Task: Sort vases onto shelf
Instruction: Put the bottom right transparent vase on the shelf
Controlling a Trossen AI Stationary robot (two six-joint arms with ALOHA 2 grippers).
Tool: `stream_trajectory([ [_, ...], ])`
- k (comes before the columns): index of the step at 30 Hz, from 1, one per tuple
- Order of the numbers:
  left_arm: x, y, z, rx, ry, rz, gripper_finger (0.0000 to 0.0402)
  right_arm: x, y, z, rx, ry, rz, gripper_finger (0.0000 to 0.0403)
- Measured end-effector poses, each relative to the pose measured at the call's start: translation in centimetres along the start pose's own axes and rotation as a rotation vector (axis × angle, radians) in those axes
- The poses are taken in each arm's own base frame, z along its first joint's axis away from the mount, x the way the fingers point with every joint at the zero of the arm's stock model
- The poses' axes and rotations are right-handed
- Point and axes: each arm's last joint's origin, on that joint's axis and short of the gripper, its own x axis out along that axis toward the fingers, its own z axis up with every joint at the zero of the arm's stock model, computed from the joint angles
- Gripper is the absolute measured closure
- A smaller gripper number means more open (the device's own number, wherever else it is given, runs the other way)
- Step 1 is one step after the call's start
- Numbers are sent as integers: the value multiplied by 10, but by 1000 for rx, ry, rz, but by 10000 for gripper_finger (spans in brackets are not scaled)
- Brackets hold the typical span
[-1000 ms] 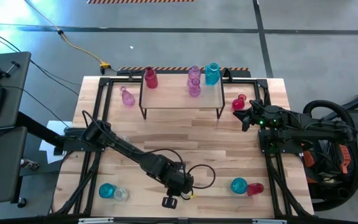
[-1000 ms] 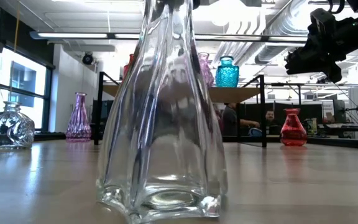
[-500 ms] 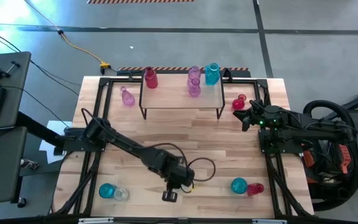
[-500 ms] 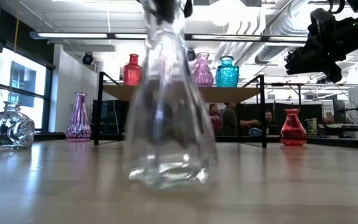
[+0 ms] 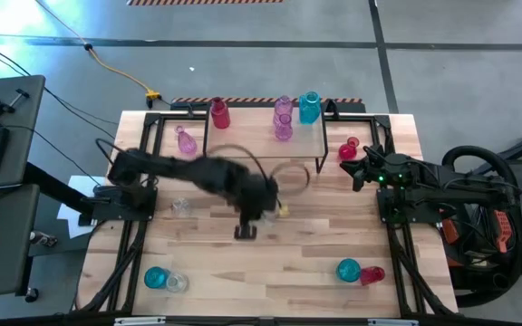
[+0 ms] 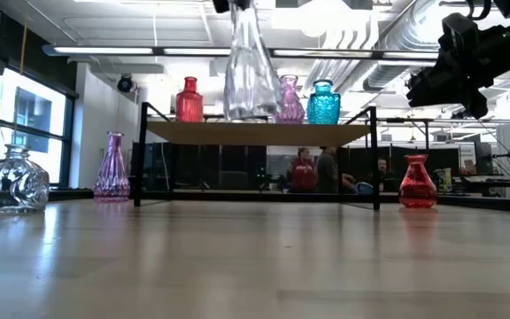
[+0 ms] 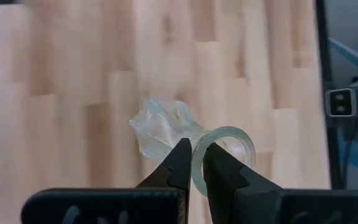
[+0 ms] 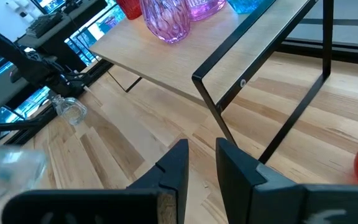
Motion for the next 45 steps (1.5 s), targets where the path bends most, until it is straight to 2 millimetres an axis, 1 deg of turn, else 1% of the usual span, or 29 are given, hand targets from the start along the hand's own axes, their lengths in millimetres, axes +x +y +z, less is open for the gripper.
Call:
stream_trajectory([
  [3,-19,28,-3,-22,-3,31,386,0,0,0,0,0,0,341],
  [8,-59,70,-12,-57,-62,87,386,0,0,0,0,0,0,341],
  [13,-86,105,-25,-72,-108,161,385,0,0,0,0,0,0,341],
  [15,-93,119,-29,-80,-113,197,385,0,0,0,-1,1,0,341],
  [20,-100,153,-38,-97,-101,278,385,0,0,0,0,1,-1,341],
  [24,-101,176,-39,-90,-136,321,385,0,0,0,0,1,0,341],
  [29,-109,194,-40,-78,-193,376,385,0,0,0,0,1,-1,341],
  [33,-113,207,-45,-114,-204,401,385,0,0,0,-1,1,-1,341],
  [38,-112,221,-49,-124,-216,384,385,0,0,0,0,1,-1,341],
  [45,-106,240,-52,-162,-232,337,385,0,0,0,-1,1,-1,341],
])
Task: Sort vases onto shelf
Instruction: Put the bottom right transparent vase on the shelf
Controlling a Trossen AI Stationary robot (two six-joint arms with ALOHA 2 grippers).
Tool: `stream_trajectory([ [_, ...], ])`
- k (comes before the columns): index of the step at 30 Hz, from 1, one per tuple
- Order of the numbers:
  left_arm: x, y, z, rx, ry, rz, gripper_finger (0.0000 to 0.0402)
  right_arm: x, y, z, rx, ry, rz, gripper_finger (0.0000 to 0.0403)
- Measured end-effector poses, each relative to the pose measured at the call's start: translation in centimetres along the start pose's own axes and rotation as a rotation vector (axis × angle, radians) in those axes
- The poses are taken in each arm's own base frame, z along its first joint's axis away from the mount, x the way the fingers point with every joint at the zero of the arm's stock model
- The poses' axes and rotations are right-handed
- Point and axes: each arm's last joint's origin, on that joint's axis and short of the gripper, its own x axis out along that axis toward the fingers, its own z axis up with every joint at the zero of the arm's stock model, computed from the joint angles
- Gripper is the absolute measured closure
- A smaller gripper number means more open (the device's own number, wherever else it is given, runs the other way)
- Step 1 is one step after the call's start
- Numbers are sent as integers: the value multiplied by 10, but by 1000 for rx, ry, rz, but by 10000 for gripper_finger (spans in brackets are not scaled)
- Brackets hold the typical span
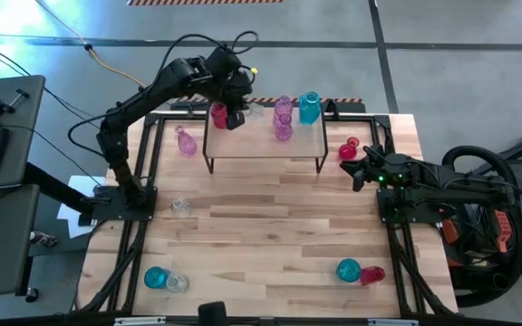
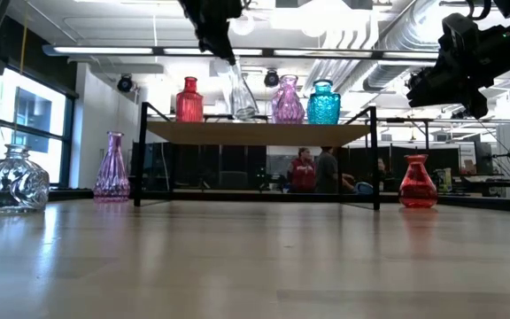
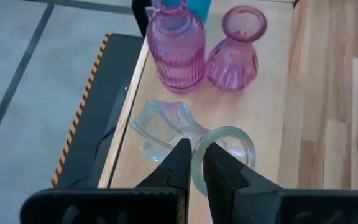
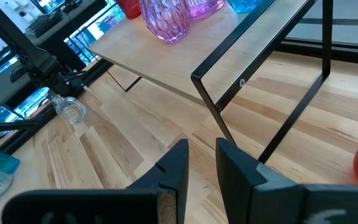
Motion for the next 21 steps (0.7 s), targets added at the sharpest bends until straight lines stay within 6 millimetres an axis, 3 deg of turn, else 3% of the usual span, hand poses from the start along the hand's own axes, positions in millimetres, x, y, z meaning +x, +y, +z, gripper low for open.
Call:
stream_trajectory([
  [21,7,11,-11,-100,82,-32,385,0,0,0,0,0,0,341],
])
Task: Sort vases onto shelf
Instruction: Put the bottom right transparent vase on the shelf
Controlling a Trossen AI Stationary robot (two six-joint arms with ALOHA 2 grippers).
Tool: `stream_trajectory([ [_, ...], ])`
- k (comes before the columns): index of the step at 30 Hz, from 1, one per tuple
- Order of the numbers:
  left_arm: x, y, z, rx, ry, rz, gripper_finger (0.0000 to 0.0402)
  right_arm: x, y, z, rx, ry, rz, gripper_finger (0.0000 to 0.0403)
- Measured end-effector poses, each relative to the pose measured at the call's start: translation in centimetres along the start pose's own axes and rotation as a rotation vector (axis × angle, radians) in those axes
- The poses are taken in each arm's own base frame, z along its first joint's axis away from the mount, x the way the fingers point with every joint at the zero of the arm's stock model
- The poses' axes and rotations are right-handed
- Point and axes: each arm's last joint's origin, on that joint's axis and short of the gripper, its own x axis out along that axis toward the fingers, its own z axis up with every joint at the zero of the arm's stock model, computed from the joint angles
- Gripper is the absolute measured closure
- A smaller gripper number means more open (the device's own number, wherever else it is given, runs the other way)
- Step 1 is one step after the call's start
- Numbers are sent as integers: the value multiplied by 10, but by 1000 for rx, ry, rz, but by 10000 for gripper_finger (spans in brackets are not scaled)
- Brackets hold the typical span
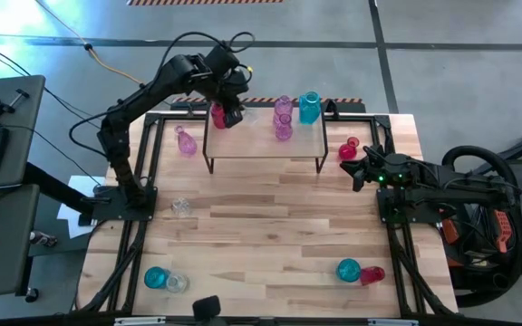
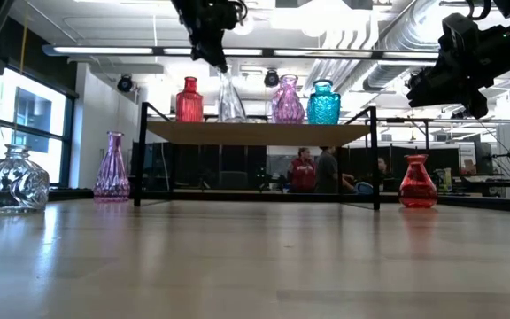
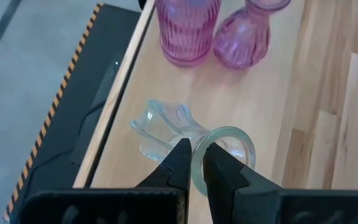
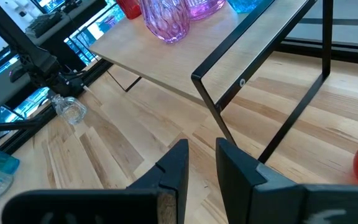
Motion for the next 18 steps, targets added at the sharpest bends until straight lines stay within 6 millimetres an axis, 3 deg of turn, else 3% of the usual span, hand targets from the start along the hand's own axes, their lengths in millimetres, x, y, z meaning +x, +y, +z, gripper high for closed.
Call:
stream_trajectory([
  [6,12,2,2,1,17,-17,385,0,0,0,0,0,0,341],
  [18,13,5,1,-2,15,-8,373,0,0,0,0,0,0,341],
])
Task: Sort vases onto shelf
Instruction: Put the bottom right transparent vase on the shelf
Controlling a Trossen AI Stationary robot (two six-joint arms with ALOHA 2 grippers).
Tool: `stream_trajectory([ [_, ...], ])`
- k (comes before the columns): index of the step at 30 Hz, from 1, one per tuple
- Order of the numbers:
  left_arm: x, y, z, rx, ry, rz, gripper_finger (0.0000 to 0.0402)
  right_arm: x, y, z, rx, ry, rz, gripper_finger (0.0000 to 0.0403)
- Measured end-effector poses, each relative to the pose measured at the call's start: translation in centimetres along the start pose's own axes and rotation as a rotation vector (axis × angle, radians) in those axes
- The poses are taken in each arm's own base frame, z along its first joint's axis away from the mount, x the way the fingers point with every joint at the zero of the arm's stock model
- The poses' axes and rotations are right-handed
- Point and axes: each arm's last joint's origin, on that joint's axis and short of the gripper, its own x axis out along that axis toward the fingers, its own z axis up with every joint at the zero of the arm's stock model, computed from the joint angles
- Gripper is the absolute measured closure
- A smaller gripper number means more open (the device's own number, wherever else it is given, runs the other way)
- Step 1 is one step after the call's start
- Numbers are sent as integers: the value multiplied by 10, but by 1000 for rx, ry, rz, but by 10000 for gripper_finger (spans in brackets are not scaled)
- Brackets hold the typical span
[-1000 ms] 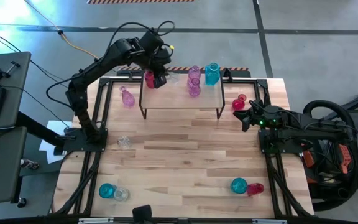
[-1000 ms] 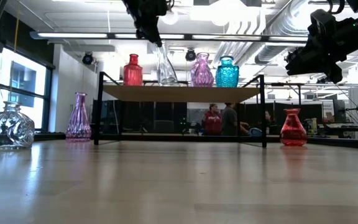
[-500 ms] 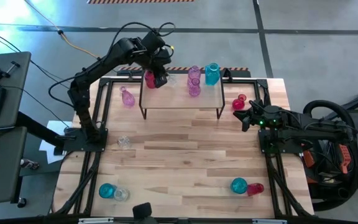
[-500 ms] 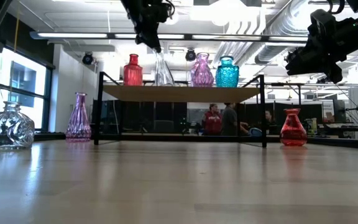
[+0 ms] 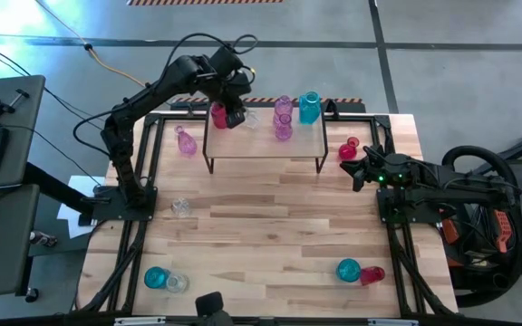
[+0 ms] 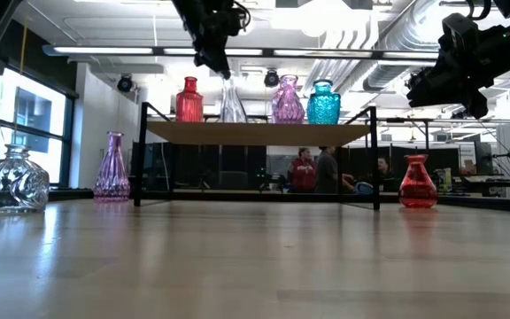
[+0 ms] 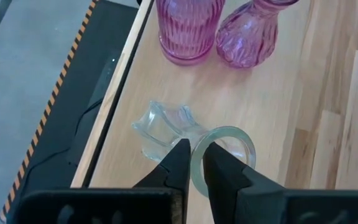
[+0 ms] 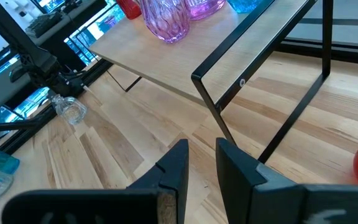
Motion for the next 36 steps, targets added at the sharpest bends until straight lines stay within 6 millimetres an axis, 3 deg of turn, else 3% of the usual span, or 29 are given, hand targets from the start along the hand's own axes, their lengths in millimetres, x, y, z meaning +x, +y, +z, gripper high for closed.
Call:
stream_trajectory([
  [6,0,1,0,-2,-1,3,357,0,0,0,0,0,0,341],
  [36,10,12,5,-10,-49,31,355,0,0,0,0,0,0,341],
])
